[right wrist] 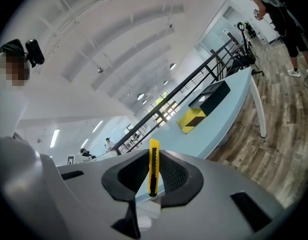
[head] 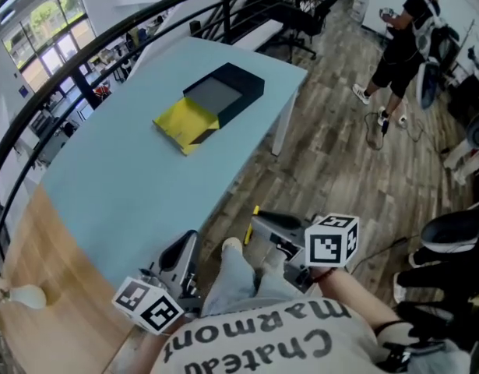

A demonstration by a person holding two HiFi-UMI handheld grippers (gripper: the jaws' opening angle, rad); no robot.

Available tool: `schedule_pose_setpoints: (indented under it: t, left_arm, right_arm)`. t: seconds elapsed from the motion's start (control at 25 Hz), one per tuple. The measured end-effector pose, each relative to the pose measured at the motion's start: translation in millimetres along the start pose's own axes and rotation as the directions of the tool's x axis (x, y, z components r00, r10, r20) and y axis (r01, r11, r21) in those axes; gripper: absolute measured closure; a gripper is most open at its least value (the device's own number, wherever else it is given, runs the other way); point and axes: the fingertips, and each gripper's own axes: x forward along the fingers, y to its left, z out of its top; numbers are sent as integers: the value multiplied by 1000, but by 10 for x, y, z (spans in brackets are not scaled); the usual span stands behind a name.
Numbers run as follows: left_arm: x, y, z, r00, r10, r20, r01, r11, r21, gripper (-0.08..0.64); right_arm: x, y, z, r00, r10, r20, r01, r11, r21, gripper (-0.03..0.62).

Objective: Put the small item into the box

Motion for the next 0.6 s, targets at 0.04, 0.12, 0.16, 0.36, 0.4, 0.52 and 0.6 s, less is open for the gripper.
schedule_pose_setpoints:
  t: [0.04,0.12,0.16,0.36,0.4,0.52,0.6]
  left_arm:
    - [53,1,-49,1000,-7,-17,6,1000,-5,558]
    - [151,33,-137,999,-15,-45,14,1000,-23,558]
    - [201,63,-174,998,-17,-55,15,999,-33,558]
    - [525,254,-370,996,-23,-89,16,997,-79,558]
    - [595,305,-400,995,-20,-97,11,996,-88,558]
    - [812,469,-399,994,-10,-112,-3,993,-116,558]
    - [953,554,-362,993,-7,-118,-9,991,-135,558]
  right_arm:
    - [19,-31,-18,1000,-2,-9,2,1000,6,512]
    - [54,-92,-71,999,-5,-35,6,1000,18,512]
    - [72,-133,-101,999,-9,-49,10,1000,21,512]
    - [231,-424,-147,996,-9,-85,14,998,56,512]
    - [274,-463,-133,996,-2,-86,7,998,61,512]
    - [412,-587,-32,996,6,-88,0,998,63,512]
    - [499,-669,52,995,4,-98,3,997,72,512]
